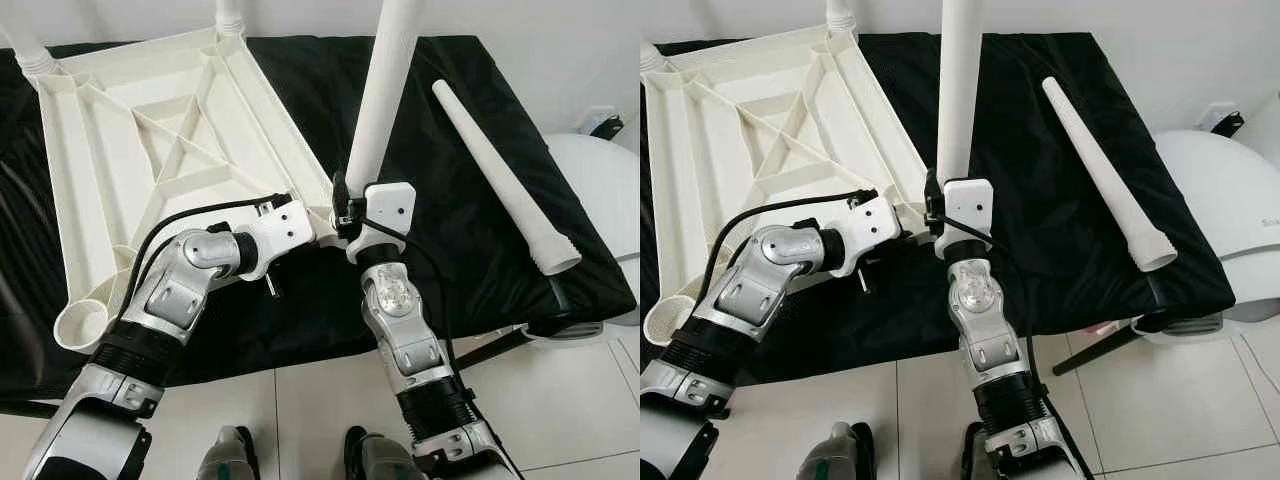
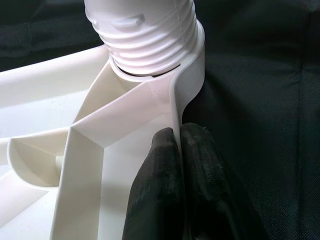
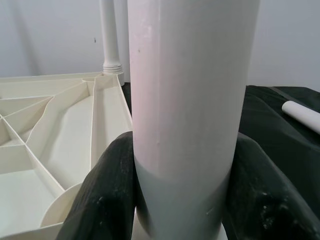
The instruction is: Building children table
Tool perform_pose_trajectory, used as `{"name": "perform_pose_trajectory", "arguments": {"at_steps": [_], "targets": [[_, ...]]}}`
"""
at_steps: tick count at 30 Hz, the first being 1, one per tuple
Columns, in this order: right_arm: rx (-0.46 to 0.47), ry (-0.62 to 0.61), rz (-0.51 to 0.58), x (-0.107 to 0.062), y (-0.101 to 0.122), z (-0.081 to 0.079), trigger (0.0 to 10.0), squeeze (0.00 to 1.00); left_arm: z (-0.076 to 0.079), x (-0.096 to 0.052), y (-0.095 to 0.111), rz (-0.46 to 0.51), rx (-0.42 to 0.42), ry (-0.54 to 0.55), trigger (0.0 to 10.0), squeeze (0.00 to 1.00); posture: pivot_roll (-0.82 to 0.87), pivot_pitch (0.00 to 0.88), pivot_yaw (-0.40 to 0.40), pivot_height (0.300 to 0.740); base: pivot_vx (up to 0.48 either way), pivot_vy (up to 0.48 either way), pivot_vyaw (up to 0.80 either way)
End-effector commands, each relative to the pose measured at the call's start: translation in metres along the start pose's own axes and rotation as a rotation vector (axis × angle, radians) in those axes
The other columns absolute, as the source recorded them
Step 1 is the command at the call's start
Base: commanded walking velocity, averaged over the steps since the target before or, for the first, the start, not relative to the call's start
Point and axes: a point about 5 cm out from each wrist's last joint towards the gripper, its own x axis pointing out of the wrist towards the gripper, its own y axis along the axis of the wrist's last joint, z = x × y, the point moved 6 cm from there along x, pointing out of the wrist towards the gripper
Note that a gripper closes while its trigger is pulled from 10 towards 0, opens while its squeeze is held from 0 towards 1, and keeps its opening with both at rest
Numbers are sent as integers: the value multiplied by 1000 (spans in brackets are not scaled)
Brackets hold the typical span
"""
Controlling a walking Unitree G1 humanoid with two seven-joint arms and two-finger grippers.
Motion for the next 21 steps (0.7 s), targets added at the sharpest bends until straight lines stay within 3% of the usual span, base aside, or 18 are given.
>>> {"name": "perform_pose_trajectory", "arguments": {"at_steps": [1,21], "targets": [[-70,-291,-140,-12,-34,69,10000,0,44,2,-51,-136,-115,-153,10000,0,80,211,-6,740,0,0,0],[-101,-290,-102,-8,-25,85,10000,0,43,3,-50,-136,-105,-154,10000,0,70,196,-6,740,0,0,0]]}}
